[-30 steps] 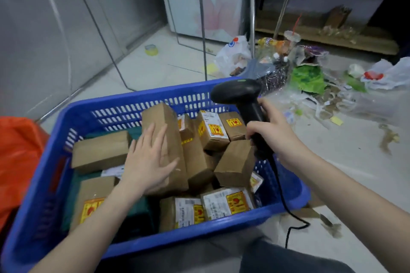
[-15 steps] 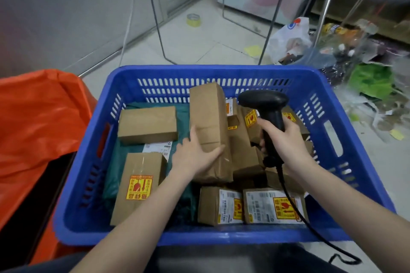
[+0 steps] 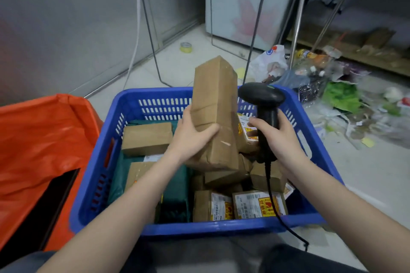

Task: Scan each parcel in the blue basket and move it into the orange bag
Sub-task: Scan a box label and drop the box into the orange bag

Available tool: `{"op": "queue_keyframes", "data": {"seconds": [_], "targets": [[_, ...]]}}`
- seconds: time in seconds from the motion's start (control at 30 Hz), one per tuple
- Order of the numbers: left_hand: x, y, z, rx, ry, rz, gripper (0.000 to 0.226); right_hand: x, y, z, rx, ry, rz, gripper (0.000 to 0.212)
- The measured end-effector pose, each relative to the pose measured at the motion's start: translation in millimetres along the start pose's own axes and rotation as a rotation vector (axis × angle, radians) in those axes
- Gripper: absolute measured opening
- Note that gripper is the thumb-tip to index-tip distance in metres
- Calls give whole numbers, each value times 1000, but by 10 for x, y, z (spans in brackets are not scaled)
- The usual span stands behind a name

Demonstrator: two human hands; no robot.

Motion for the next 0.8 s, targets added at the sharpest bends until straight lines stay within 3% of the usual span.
{"op": "queue_keyframes", "data": {"seconds": [0.1,0.27,0.5,0.63,0.73,0.8], "targets": [[-193,238,-270,12,104,24,103,-57,171,241,-49,-29,-41,42],[-350,703,-498,1,382,114,52,-143,393,312,6,-190,-49,46],[-184,1023,-385,-57,833,198,37,22,609,130,141,-417,123,54],[-243,858,-356,-57,714,121,29,11,549,255,53,-412,92,50],[-346,700,-508,92,482,94,55,-43,500,350,-11,-377,47,44],[-377,669,-596,169,343,90,59,-57,467,400,-36,-340,51,37]]}}
Point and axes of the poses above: each hand's wrist, its own y-axis away from the middle knuckle, its own x-axis out of the palm, z = x × y, the point moved 8 cm from there along -y, towards the middle knuckle, and after that the axes turned 7 degrees about -y, right-handed, at the moved point
